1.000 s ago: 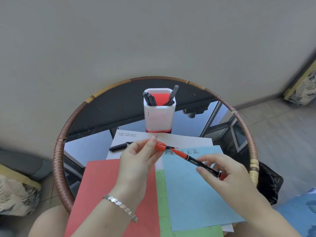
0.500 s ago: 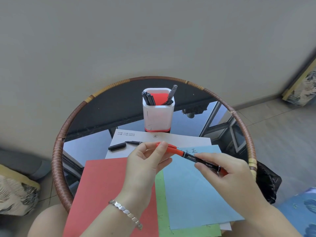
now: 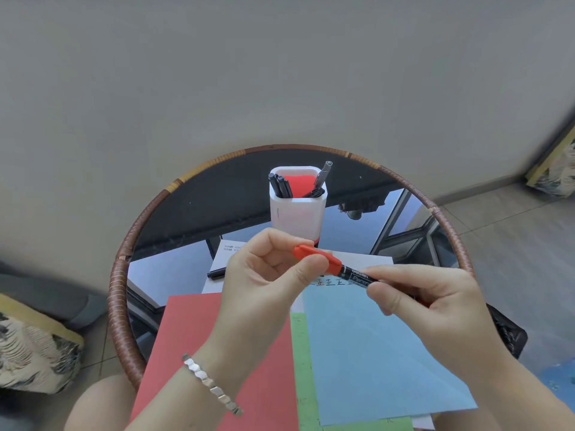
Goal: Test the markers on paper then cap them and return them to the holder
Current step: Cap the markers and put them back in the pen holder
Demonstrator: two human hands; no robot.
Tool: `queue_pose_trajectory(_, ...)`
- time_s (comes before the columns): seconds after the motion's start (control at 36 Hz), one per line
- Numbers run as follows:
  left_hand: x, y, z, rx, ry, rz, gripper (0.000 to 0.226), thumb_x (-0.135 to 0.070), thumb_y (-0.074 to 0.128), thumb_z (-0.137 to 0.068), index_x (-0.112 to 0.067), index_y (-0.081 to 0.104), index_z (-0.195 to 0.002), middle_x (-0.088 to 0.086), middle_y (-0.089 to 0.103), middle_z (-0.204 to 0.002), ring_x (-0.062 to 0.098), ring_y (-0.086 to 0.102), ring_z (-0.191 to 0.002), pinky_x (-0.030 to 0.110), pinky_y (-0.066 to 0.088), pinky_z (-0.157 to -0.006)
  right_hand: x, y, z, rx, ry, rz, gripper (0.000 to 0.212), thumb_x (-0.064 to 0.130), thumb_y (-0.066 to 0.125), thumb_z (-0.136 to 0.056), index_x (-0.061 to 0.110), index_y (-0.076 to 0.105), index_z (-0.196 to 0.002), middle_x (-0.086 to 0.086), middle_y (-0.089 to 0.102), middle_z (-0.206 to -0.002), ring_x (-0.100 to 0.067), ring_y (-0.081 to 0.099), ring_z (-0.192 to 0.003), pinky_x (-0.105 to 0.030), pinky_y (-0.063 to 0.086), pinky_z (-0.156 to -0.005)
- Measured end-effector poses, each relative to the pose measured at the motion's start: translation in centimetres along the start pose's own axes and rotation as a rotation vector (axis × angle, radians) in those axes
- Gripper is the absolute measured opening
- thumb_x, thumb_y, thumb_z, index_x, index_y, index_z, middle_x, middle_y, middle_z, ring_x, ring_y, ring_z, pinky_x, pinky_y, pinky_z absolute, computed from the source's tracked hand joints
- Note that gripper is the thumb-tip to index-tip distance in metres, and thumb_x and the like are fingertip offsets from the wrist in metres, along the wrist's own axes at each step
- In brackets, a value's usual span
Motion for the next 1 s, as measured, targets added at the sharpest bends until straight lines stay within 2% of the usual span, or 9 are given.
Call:
queue_pose_trajectory(0.08,-0.6,0.4,-0.2,0.043,0.034,0.04,0.022,-0.004,0.078,-0.056,-0.02,0.066,-0.066,0.004,0.073,-0.071,0.018,0.07,-0.075,0.026,0.054,-0.067,0.4,0.4,-0.3,0.041,0.046,-0.119,0.022,0.01,0.066,-0.065,0.027,0.076,-0.075,0.001,0.056,-0.045,-0.002,0.047,-0.043,-0.008,0.035,-0.044)
queue_pose_trajectory(0.22,-0.6,1.4,0.2,-0.021,0.15,0.002,0.012,-0.011,0.066,-0.076,-0.006,0.059,-0.069,0.005,0.069,-0.058,0.026,0.066,-0.051,0.03,0.054,-0.057,3.2,2.6,-1.7,0.04,-0.146,-0.042,0.034,0.006,0.064,-0.073,0.039,0.074,-0.076,0.016,0.069,-0.061,0.004,0.06,-0.054,-0.006,0.045,-0.053)
queue_pose_trajectory(0.36,-0.5,-1.2,-1.5,-0.247,0.014,0.022,0.01,-0.02,0.054,-0.088,-0.011,0.06,-0.087,0.003,0.07,-0.065,0.018,0.069,-0.064,0.028,0.056,-0.061,2.4,2.2,-3.1,-0.042,-0.13,0.18,0.039,0.011,0.069,-0.078,0.05,0.067,-0.072,0.02,0.067,-0.062,-0.011,0.059,-0.055,-0.017,0.046,-0.05)
queue_pose_trajectory(0.5,0.5,-3.0,-2.3,-0.158,-0.116,-0.191,0.041,-0.046,0.039,-0.083,-0.012,0.062,-0.089,-0.003,0.059,-0.053,0.01,0.054,-0.048,0.021,0.048,-0.048,-0.1,1.7,-2.1,-0.051,-0.049,0.329,0.033,0.008,0.072,-0.074,0.04,0.068,-0.081,0.038,0.064,-0.071,0.006,0.064,-0.068,-0.006,0.045,-0.06)
queue_pose_trajectory(0.67,1.6,-2.6,-1.4,-0.103,-0.112,-0.182,0.024,-0.035,0.054,-0.078,-0.016,0.066,-0.073,-0.008,0.053,-0.049,0.008,0.045,-0.045,0.019,0.043,-0.048,-0.2,3.2,-1.4,0.009,-0.082,0.307,0.048,0.013,0.068,-0.078,0.06,0.063,-0.076,0.027,0.062,-0.059,-0.009,0.049,-0.049,-0.013,0.035,-0.045)
queue_pose_trajectory(0.75,1.8,-2.7,-1.1,-0.129,-0.118,-0.086,0.025,-0.036,0.056,-0.074,-0.014,0.066,-0.068,-0.01,0.047,-0.047,0.006,0.039,-0.044,0.017,0.039,-0.047,-1.4,3.7,-1.3,0.008,0.09,0.131,0.041,0.007,0.065,-0.08,0.045,0.071,-0.067,0.008,0.052,-0.048,-0.003,0.039,-0.042,-0.008,0.028,-0.043)
queue_pose_trajectory(0.86,1.4,-3.2,-0.9,-0.152,-0.077,-0.063,0.027,-0.036,0.056,-0.074,-0.01,0.062,-0.07,-0.01,0.048,-0.044,0.005,0.035,-0.041,0.015,0.034,-0.044,-2.8,4.7,-1.5,0.102,0.355,-0.116,0.019,0.005,0.062,-0.081,0.017,0.075,-0.073,0.003,0.047,-0.047,-0.005,0.031,-0.038,-0.009,0.024,-0.038)
queue_pose_trajectory(0.92,1.0,-3.6,-0.8,-0.172,-0.057,-0.069,0.025,-0.038,0.058,-0.073,-0.014,0.065,-0.067,-0.01,0.047,-0.045,0.005,0.035,-0.042,0.015,0.034,-0.045,-3.2,5.4,-1.7,0.165,0.449,-0.225,0.01,0.013,0.065,-0.075,0.013,0.075,-0.079,0.003,0.048,-0.049,-0.007,0.027,-0.037,-0.011,0.022,-0.037)
queue_pose_trajectory(1.0,0.7,-4.7,-0.7,-0.204,-0.068,-0.101,0.03,-0.05,0.06,-0.067,-0.021,0.067,-0.065,-0.009,0.044,-0.049,0.007,0.038,-0.048,0.017,0.038,-0.052,-3.2,6.6,-2.4,0.282,0.467,-0.277,0.024,0.029,0.064,-0.066,0.015,0.075,-0.082,0.003,0.054,-0.053,-0.006,0.027,-0.038,-0.012,0.023,-0.037)
Point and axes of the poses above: each hand's wrist, its own z-axis away from the middle knuckle, its own y-axis out of the palm, x = y × z, the point moved 5 cm from there along -z, towards the middle knuckle
